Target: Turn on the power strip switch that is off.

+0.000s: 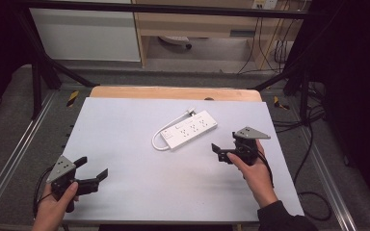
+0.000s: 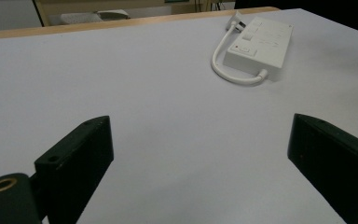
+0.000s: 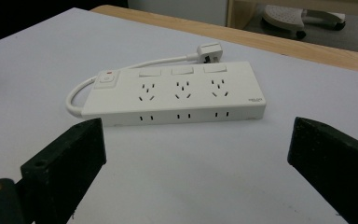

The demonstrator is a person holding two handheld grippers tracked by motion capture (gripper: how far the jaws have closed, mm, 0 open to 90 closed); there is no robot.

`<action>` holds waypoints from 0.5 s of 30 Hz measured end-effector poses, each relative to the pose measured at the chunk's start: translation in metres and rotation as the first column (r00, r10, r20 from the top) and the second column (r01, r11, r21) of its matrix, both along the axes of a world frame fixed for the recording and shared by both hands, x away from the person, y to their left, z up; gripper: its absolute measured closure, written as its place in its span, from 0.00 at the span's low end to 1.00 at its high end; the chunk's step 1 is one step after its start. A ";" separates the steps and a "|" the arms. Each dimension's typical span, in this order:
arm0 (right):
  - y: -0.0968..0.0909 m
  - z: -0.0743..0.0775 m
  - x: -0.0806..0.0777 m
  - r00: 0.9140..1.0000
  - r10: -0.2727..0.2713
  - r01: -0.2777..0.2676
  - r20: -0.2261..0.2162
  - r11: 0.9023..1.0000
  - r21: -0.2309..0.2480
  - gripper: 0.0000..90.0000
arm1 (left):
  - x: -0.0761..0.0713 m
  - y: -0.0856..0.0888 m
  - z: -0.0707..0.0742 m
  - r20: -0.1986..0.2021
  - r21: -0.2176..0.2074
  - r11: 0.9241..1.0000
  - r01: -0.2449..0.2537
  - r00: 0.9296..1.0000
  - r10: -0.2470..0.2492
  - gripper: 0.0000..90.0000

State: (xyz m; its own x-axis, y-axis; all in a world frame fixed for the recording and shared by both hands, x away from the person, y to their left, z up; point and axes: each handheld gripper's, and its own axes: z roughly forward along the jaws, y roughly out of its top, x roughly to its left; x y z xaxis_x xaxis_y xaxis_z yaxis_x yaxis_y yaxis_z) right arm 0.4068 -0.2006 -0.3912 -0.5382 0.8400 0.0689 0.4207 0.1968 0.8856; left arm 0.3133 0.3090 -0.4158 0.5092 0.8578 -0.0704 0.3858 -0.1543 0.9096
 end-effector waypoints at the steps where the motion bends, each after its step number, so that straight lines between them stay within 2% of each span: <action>1: 0.002 0.000 0.002 1.000 0.002 -0.002 -0.001 1.000 0.001 0.05 | 0.000 0.000 0.000 -0.001 0.002 1.000 0.000 1.000 0.000 0.08; 11: 0.017 0.001 0.019 1.000 0.006 -0.006 -0.009 1.000 -0.010 0.07 | 0.000 0.000 0.000 0.000 0.005 1.000 0.000 1.000 0.000 0.08; 15: 0.020 0.002 0.024 1.000 0.005 -0.005 -0.014 1.000 0.003 0.08 | 0.000 0.000 0.000 -0.001 0.006 1.000 0.000 1.000 0.000 0.08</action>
State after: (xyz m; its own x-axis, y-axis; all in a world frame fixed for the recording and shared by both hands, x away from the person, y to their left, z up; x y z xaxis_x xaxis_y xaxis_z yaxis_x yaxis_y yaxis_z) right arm 0.4308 -0.1805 -0.3894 -0.5415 0.8369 0.0792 0.4323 0.1965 0.8800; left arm 0.3135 0.3088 -0.4161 0.5089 0.8583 -0.0658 0.3865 -0.1595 0.9084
